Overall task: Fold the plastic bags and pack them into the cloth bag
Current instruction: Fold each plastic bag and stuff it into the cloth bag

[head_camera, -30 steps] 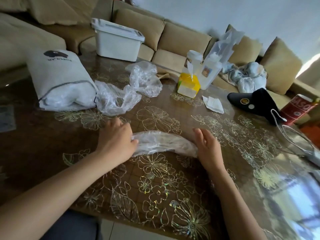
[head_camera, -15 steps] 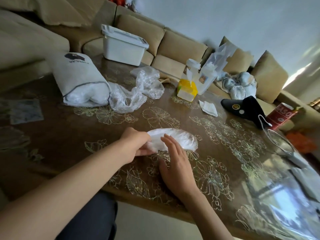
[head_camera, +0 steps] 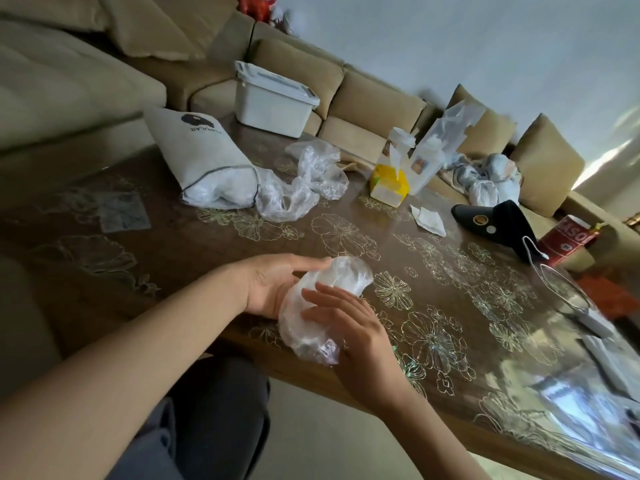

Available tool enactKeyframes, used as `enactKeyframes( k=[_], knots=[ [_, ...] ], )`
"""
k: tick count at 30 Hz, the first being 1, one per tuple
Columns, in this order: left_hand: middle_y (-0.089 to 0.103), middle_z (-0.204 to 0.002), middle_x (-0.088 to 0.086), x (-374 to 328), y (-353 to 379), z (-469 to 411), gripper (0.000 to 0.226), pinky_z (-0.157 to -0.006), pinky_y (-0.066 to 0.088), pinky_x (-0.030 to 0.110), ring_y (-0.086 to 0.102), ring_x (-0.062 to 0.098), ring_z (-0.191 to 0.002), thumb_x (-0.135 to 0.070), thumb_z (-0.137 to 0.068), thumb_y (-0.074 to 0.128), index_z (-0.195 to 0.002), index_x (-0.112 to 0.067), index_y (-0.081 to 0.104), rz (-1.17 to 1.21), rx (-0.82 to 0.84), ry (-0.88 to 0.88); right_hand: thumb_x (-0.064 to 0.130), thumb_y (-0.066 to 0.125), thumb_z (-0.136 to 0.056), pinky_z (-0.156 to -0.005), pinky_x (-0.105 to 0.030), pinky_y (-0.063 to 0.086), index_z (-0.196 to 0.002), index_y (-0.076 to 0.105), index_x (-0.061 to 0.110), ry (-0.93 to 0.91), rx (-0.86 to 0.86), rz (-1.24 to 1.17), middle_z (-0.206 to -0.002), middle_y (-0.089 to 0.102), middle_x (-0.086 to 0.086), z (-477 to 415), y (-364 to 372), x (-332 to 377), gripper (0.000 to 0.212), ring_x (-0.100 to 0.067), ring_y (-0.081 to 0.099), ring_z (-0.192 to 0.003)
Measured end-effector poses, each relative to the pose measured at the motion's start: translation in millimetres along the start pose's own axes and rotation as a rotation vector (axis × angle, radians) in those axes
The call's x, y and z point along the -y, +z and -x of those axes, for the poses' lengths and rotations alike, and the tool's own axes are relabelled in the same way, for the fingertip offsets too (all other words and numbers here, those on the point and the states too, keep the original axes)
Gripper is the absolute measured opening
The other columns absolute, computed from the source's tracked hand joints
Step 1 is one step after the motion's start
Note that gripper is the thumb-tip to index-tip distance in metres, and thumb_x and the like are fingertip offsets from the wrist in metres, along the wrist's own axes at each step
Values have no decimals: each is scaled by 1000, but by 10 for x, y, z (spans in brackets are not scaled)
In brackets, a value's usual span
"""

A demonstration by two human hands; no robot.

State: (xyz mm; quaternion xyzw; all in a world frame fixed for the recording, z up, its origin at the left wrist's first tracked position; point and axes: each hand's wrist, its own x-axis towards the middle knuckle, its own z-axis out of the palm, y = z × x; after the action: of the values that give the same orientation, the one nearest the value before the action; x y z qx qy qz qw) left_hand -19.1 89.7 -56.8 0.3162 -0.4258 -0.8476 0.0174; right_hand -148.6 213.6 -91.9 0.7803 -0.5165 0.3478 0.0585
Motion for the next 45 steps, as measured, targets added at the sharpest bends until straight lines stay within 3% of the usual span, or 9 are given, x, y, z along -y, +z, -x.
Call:
enactKeyframes(
  k=[3,8,13,16,21,24,31,40,45],
  knots=[
    [65,-59,7,-15,23,-108,12,-61,52,30,62,19,-54,-15,-84,66,-76,-6,64,-4,-244,92,-2,74,-74,-104,-35,40,-102,68,10,-22,56,54,-126,62,-2,-17,-6,18,31,-16,50,-127],
    [66,-101,14,-7,13,-400,17,-86,51,37,63,29,-94,-1,-79,70,-94,-2,63,-79,-595,376,17,64,-81,-106,-35,40,-102,69,11,40,105,158,-125,63,-4,12,98,-184,22,-17,52,-124],
    [61,-103,5,18,-93,-543,26,-54,40,15,56,14,-81,0,-86,60,-109,-9,55,-293,-874,565,27,46,-85,-111,-27,33,-112,68,15,276,222,-10,-130,58,3,83,196,-258,36,-6,44,-129],
    [60,-102,4,5,-245,-428,27,-62,42,13,57,15,-88,4,-88,52,-112,-7,54,-564,-989,735,27,44,-85,-111,-21,29,-115,67,17,300,218,-49,-133,53,8,90,198,-263,38,-4,42,-131],
    [63,-109,-2,179,-172,-125,34,-78,48,13,56,-8,-84,12,-85,45,-99,-13,64,-1052,-587,860,16,51,-84,-108,-14,31,-111,68,18,313,204,-110,-129,52,18,80,199,-286,32,10,40,-127],
    [65,-98,-7,281,-159,30,34,-80,51,25,60,7,-93,6,-83,47,-99,-19,64,-1079,-399,699,2,59,-86,-95,-8,40,-114,65,25,423,234,-220,-117,50,36,31,128,-263,37,22,47,-110],
    [41,-112,-14,369,-296,143,58,-98,24,24,33,8,-113,-21,-84,60,-135,-38,38,-1405,-460,563,13,52,-96,-62,-10,44,-96,62,27,595,314,-426,-74,66,23,-104,-5,-159,17,5,61,-69],
    [18,-152,-8,343,-204,97,53,-112,0,25,4,7,-137,-22,-82,50,-135,-25,48,-1538,-494,679,14,49,-78,-109,-37,35,-107,69,25,273,284,-50,-128,58,12,-57,156,-158,37,-6,47,-127],
    [50,-123,-1,261,-142,-50,29,-100,36,28,44,15,-116,-17,-86,60,-115,-18,61,-1106,-779,840,19,42,-76,-98,-34,37,-110,64,26,222,290,98,-134,54,-1,-19,200,-52,41,-24,50,-120]
  ],
)
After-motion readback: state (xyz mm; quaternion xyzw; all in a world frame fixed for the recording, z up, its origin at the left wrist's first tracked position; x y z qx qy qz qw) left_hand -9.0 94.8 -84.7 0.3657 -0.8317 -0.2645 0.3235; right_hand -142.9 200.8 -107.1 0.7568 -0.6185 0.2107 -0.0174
